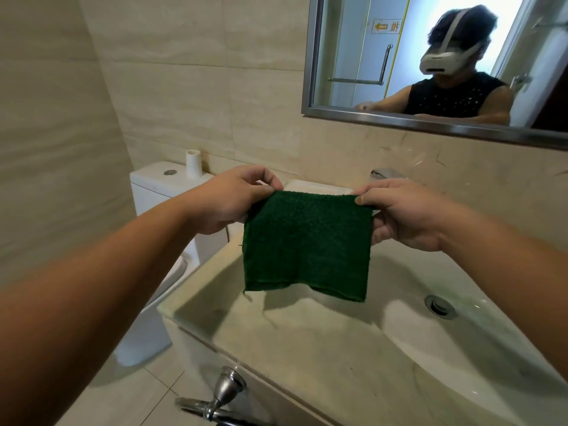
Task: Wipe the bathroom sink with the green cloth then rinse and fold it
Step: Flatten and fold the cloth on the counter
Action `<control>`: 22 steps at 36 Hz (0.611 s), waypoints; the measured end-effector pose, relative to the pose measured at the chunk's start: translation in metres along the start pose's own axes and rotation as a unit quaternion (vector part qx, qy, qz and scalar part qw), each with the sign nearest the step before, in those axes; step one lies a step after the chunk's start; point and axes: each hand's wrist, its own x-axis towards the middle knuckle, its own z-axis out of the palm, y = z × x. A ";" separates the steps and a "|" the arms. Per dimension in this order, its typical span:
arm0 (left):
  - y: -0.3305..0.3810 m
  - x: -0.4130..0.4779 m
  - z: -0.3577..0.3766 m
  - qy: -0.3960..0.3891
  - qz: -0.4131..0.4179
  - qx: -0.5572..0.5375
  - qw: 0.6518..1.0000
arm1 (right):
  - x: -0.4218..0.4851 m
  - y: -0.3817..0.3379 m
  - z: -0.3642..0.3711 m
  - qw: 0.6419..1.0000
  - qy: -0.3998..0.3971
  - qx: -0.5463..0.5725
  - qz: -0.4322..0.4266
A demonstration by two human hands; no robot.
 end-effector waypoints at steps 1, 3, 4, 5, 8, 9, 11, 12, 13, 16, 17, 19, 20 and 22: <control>-0.001 0.009 0.000 0.012 -0.005 0.012 1.000 | 0.008 0.001 0.001 1.000 0.013 0.001 0.003; -0.005 0.027 0.000 0.038 -0.013 0.035 0.999 | 0.024 0.004 0.004 0.999 0.032 0.001 0.008; -0.007 0.037 0.000 0.047 -0.017 0.040 0.998 | 0.032 0.005 0.005 0.999 0.041 -0.002 0.010; -0.008 0.046 -0.001 0.055 -0.021 0.042 0.997 | 0.041 0.006 0.005 0.999 0.052 -0.005 0.011; -0.010 0.069 -0.002 0.071 -0.034 0.032 0.996 | 0.061 0.006 0.004 0.997 0.079 -0.019 0.009; -0.010 0.075 -0.003 0.073 -0.038 0.028 0.996 | 0.067 0.005 0.004 0.996 0.085 -0.028 0.004; -0.010 0.086 -0.002 0.082 -0.045 0.020 0.995 | 0.076 0.001 0.004 0.994 0.102 -0.041 -0.008; -0.009 0.088 0.000 0.092 -0.046 0.021 0.995 | 0.077 -0.001 0.005 0.993 0.112 -0.044 -0.016; -0.006 0.091 0.002 0.101 -0.045 0.020 0.994 | 0.078 -0.004 0.006 0.991 0.121 -0.053 -0.028; 0.005 0.099 0.016 0.108 -0.049 -0.021 0.993 | 0.089 -0.011 0.009 0.977 0.144 -0.132 -0.082; 0.009 0.100 0.022 0.102 -0.050 -0.040 0.993 | 0.091 -0.014 0.013 0.972 0.147 -0.153 -0.101; 0.016 0.100 0.032 0.083 -0.046 -0.074 0.993 | 0.093 -0.020 0.024 0.965 0.141 -0.175 -0.134; 0.018 0.100 0.035 0.064 -0.041 -0.091 0.993 | 0.093 -0.022 0.031 0.965 0.133 -0.174 -0.145; 0.019 0.098 0.038 0.011 -0.022 -0.112 0.993 | 0.093 -0.026 0.043 0.970 0.109 -0.161 -0.148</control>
